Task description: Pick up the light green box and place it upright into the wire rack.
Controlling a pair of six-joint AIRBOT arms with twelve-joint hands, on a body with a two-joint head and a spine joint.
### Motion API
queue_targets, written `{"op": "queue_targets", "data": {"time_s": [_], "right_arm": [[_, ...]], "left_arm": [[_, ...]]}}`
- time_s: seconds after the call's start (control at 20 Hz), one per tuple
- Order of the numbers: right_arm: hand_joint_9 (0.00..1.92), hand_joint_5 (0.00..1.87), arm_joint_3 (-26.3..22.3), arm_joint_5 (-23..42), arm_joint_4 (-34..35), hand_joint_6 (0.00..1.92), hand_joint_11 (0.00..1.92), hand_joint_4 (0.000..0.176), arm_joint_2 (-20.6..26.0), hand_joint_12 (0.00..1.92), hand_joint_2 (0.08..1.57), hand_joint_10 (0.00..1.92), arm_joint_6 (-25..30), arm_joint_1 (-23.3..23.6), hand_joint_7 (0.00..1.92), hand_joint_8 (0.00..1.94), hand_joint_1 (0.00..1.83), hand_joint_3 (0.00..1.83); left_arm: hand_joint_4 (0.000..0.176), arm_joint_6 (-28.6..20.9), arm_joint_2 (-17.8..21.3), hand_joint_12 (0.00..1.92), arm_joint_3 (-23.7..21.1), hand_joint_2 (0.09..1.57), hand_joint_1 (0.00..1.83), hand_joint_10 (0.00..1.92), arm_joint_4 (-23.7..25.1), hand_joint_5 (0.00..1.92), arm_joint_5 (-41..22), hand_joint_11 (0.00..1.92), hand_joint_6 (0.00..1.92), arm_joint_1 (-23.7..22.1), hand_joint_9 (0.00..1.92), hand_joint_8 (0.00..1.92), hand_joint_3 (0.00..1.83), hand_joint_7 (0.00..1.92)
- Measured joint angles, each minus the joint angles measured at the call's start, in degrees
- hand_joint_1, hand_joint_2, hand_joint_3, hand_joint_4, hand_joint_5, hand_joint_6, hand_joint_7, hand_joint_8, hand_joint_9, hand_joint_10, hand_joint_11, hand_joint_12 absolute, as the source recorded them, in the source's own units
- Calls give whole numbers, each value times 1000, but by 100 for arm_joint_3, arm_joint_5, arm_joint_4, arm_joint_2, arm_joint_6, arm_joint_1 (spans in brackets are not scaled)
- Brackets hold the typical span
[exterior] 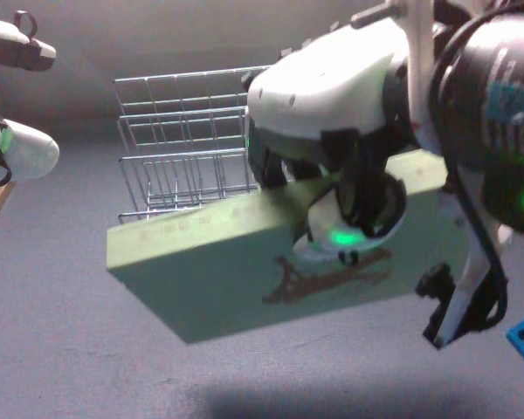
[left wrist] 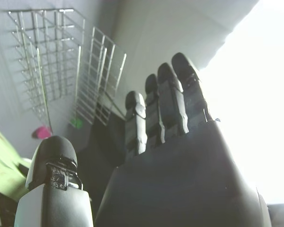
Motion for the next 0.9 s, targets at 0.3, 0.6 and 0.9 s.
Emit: {"op": "queue_targets", "data": {"time_s": [0.3, 0.6, 0.9], "right_arm": [[950, 899, -2, 11, -262, 890, 912, 0, 144, 1354, 1113, 1277, -66, 358, 1001, 967, 1377, 0], [935, 887, 358, 184, -424, 907, 885, 0, 116, 1363, 1118, 1294, 149, 479, 993, 979, 1376, 0], [932, 903, 883, 682, -662, 891, 898, 0, -192, 1377, 1113, 1295, 302, 378, 1017, 946, 1377, 0]], "left_arm": [[106, 0, 0, 535, 0, 1202, 216, 1, 0, 193, 2, 0, 3, 0, 184, 0, 0, 181], [105, 20, 0, 525, 0, 1193, 244, 0, 0, 192, 22, 0, 2, 0, 180, 0, 0, 176], [106, 42, 0, 471, 0, 1188, 243, 0, 2, 182, 46, 0, 0, -13, 179, 0, 0, 169]]}}
